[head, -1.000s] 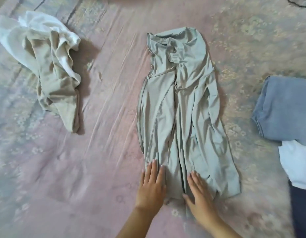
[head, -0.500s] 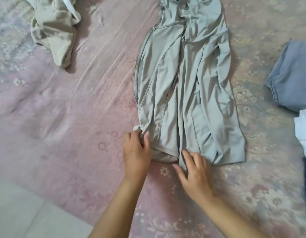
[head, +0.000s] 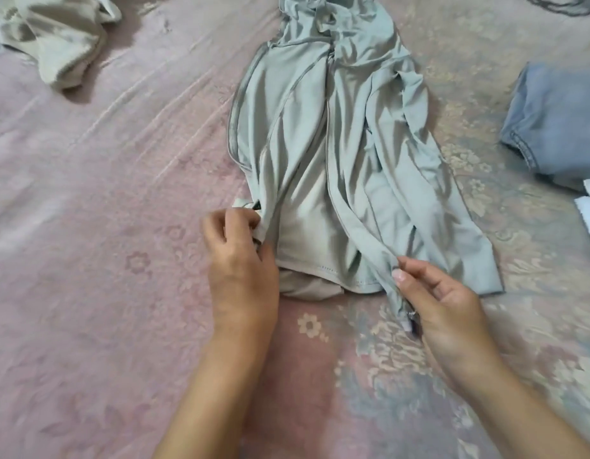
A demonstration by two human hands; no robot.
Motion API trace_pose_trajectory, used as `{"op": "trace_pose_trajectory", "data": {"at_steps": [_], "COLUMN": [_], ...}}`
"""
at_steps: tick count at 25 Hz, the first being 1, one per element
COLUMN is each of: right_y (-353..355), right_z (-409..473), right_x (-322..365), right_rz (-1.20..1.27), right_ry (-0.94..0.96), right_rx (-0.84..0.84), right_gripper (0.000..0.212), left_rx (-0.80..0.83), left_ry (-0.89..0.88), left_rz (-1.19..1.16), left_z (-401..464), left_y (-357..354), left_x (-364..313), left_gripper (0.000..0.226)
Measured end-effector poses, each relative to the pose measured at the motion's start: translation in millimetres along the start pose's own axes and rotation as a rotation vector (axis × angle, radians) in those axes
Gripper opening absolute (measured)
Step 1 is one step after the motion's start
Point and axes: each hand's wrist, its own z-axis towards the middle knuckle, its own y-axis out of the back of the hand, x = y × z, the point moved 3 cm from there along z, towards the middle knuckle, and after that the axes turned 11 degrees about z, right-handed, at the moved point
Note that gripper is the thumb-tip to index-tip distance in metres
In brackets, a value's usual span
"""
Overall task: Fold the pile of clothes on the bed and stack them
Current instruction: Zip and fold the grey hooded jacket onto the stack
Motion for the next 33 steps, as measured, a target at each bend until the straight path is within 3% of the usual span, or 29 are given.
{"op": "trace_pose_trajectory", "data": {"at_steps": [3,5,7,9,11,13,16,19,22,25,28,30,31,33], "right_y": [-1,1,7,12,14,17,25,37,49,56,58,55,52,45], "right_z": [8,8,6,0,-10,-21,-41,-61,-82,-109,-126,-139,-145,-159], "right_x": [-1,-8,-8,0,6,2,-7,-7,-4,-1,-2,-2,-1,4], "right_rz": [0.339,0.425,0.402,0.284,0.216,0.15,0.059,-0.009,0.041,0.369,0.522,0.571,0.573,0.482], "right_ry": [-0.102,-0.118,-0.056,0.046,0.075,0.019,-0.099,-0.13,-0.173,-0.316,-0.389,-0.443,-0.467,-0.496], "right_rx": [0.072,0.162,0.193,0.155,0.111,0.065,-0.005,-0.002,0.03,0.06,0.062,0.063,0.082,0.125], "right_gripper": [0.02,0.054,0.073,0.068,0.059,0.042,0.005,0.007,0.009,0.009,0.009,0.012,0.014,0.016], "left_rx": [0.081,0.195,0.255,0.265,0.305,0.324,0.285,0.253,0.391,0.569,0.655,0.642,0.622,0.659], "left_ry": [-0.137,-0.215,-0.412,-0.643,-0.738,-0.683,-0.454,-0.343,-0.493,-0.629,-0.447,-0.27,-0.163,0.19], "left_rz": [-0.095,-0.164,-0.15,-0.095,-0.086,-0.084,-0.151,-0.188,-0.093,0.087,0.094,0.074,0.088,0.002], "left_z": [-4,-12,-25,-43,-62,-76,-88,-106,-145,-171,-176,-175,-172,-165], "left_y": [-5,-8,-2,9,15,19,27,37,51,62,78,96,104,110], "left_x": [-10,-15,-22,-25,-23,-19,-11,-16,-33,-37,-41,-50,-58,-73], "left_gripper": [0.024,0.022,0.021,0.029,0.05,0.052,0.015,0.024,0.017,0.015,0.028,0.021,0.019,0.038]}}
